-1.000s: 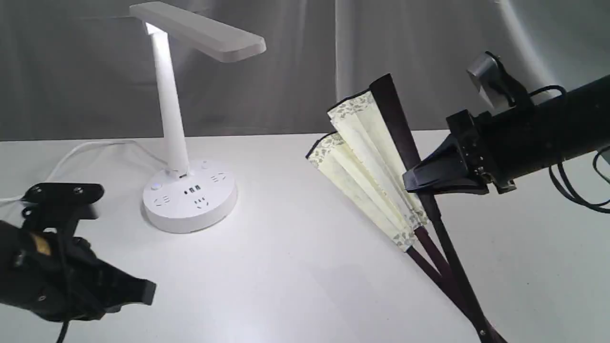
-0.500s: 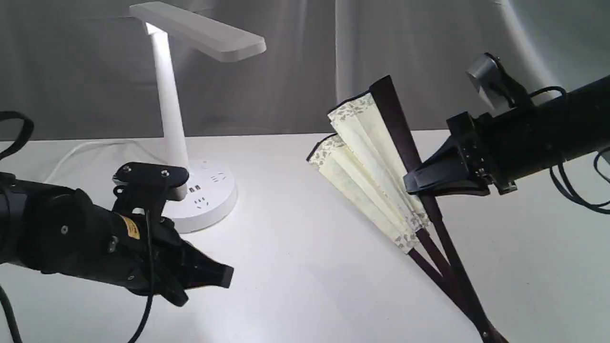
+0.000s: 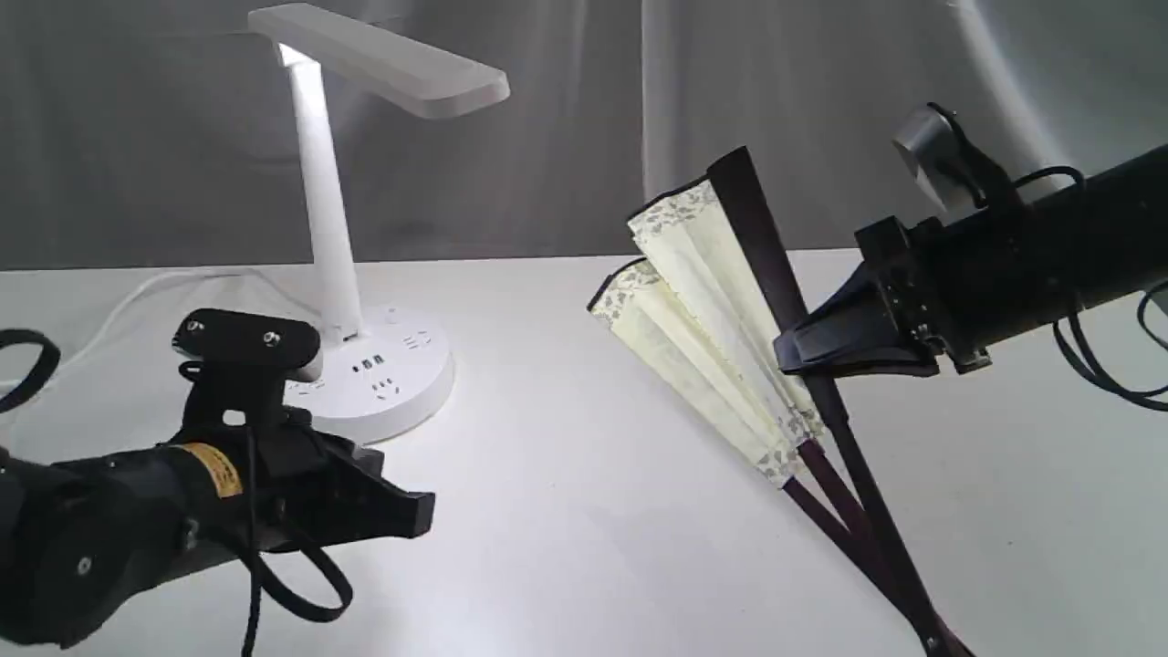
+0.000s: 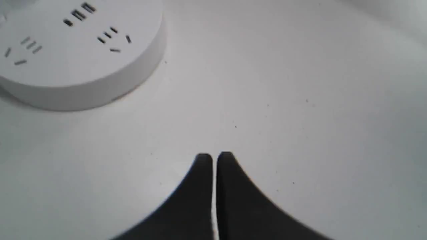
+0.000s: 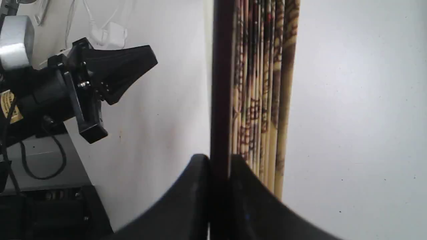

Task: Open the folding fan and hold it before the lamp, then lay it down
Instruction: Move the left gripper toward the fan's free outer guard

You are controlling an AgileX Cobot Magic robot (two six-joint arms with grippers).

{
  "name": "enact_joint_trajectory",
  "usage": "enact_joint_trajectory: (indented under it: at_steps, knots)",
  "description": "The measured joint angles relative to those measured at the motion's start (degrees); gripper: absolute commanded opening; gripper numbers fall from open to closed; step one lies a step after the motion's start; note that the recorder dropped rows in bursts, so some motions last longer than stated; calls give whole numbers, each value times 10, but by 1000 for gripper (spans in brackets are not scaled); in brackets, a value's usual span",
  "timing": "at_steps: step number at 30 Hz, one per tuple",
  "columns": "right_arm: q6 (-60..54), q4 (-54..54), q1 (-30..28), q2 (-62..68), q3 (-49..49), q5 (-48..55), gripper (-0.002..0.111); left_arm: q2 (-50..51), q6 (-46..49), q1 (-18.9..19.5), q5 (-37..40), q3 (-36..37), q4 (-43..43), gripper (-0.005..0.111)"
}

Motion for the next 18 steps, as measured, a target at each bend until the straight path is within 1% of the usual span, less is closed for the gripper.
enact_joint_trajectory:
  at_steps: [4, 11, 15, 18]
  knots:
    - [0, 0, 0, 0, 0, 0, 0, 0, -36, 0, -97, 42, 23, 0]
    - [-1, 0, 0, 0, 0, -2, 0, 0, -160, 0, -227, 72, 147, 0]
    - [-2, -1, 0, 0, 0, -2, 0, 0, -188, 0, -260, 73, 168, 2]
    - [-2, -3, 0, 0, 0, -2, 0, 0, -192, 0, -283, 73, 169, 7]
